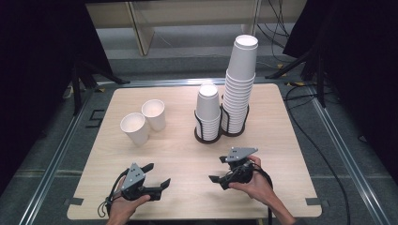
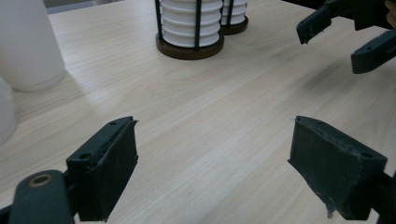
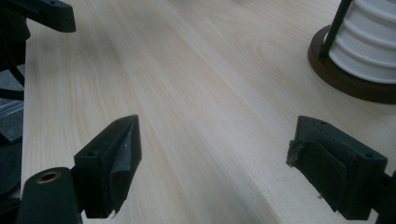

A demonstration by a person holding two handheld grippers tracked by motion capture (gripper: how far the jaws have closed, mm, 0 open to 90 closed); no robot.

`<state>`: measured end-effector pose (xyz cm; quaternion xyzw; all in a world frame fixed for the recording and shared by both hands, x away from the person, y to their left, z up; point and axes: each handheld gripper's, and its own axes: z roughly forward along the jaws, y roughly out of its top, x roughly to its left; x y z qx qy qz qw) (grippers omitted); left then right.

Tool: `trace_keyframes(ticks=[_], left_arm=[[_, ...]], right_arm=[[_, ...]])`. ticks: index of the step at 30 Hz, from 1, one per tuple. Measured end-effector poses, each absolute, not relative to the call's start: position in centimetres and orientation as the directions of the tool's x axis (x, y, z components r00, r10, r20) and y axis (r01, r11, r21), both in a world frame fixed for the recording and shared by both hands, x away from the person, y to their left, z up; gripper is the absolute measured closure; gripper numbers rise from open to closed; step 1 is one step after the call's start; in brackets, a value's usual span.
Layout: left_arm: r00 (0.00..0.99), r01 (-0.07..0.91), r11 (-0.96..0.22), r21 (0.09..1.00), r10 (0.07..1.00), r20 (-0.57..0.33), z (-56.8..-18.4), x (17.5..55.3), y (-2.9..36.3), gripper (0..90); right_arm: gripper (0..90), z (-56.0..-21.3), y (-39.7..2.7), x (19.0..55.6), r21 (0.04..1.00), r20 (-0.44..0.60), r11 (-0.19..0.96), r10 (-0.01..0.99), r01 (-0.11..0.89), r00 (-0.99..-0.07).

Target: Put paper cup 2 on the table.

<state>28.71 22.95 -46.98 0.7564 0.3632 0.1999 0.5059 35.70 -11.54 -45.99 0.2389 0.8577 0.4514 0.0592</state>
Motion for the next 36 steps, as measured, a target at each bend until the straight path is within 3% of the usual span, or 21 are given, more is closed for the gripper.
trace_keyframes(ticks=[18, 21, 23, 34, 36], left_arm=[[0.722, 0.324, -0.381, 0.866, 0.691, 0.034, -47.2, 28.1, 22.1, 14.2], [0.718, 0.334, -0.339, 0.879, 0.697, -0.004, -47.5, 28.1, 21.8, 14.2], [0.723, 0.33, -0.388, 0.86, 0.69, 0.034, -47.4, 28.2, 22.1, 14.2], [0.712, 0.339, -0.375, 0.863, 0.702, 0.025, -47.4, 28.4, 22.3, 14.2], [0.705, 0.352, -0.338, 0.873, 0.709, -0.009, -47.5, 28.4, 22.1, 14.2]], right_arm=[[16.0, -46.6, -12.0, 33.8, 0.769, 0.102, 0.525, 0.461, 0.364, -0.881], [16.0, -46.7, -12.1, 33.7, 0.765, 0.109, 0.527, 0.46, 0.37, -0.881], [16.0, -46.8, -12.2, 33.7, 0.76, 0.103, 0.537, 0.456, 0.366, -0.884], [15.9, -47.0, -12.2, 33.6, 0.752, 0.112, 0.54, 0.459, 0.377, -0.881], [15.9, -47.0, -12.2, 33.6, 0.753, 0.1, 0.545, 0.458, 0.368, -0.884]])
